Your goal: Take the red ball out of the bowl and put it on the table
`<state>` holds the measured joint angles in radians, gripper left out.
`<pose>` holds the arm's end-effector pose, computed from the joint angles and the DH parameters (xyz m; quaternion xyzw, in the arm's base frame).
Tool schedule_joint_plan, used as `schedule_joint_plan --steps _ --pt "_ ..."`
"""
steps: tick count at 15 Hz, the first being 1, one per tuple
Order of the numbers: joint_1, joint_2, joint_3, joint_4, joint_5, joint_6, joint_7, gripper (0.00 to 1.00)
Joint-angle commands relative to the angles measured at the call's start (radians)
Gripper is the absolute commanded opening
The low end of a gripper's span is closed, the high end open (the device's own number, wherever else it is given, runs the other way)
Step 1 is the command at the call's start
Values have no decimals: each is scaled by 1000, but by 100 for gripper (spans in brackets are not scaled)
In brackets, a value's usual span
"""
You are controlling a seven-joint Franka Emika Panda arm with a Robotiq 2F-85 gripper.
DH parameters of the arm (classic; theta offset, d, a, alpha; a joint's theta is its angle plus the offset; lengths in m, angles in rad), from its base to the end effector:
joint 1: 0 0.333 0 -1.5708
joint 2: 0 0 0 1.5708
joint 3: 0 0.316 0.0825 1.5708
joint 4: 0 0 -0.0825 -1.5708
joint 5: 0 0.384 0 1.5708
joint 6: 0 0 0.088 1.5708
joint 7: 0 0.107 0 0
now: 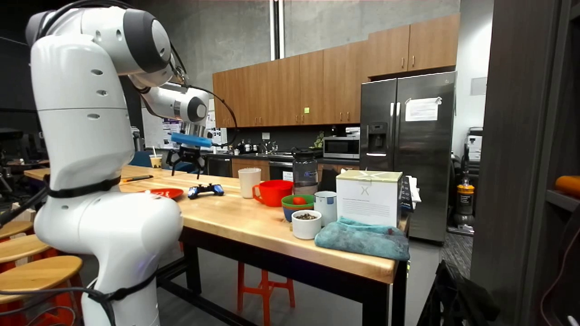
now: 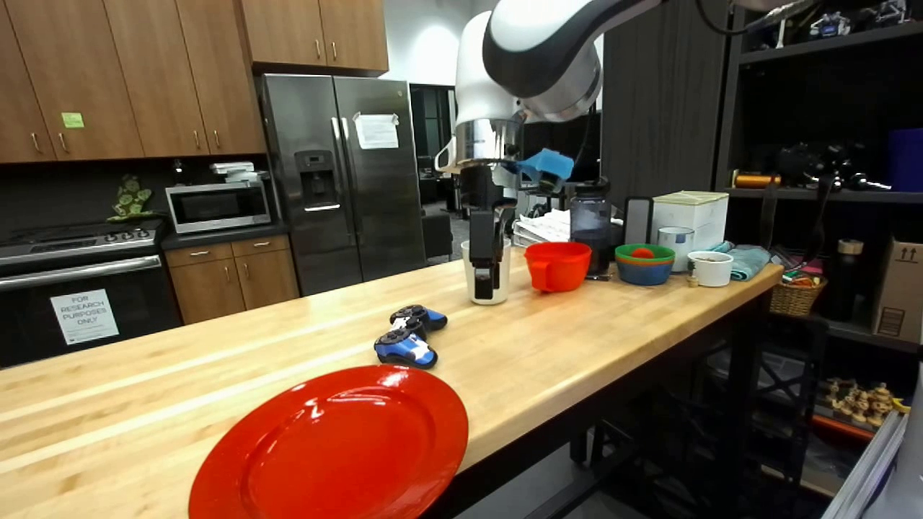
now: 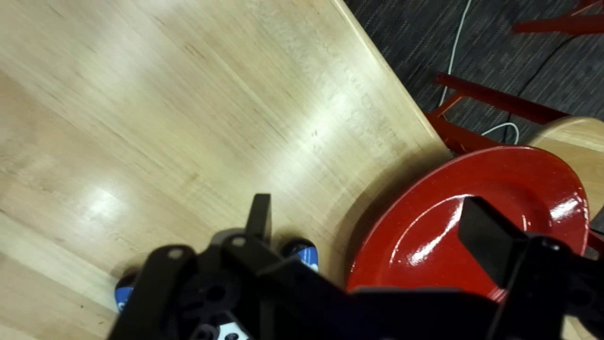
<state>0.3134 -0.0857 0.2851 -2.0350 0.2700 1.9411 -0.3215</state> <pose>0.4268 0.3167 0.4819 -0.9113 -0.3957 0.0207 0.1115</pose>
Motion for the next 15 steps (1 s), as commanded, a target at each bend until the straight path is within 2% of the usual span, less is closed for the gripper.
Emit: schedule_joint_plan --steps 1,5,7,11,15 --pt "-17 -14 0 1 -128 -8 103 100" --pt "-45 -77 -11 -29 -281 -41 280 100" --pt "-61 -110 -15 -34 -328 -93 357 100" --pt "-91 -185 -28 -79 -345 -191 452 100" --pt "-131 -313 -51 -190 -346 -278 537 100"
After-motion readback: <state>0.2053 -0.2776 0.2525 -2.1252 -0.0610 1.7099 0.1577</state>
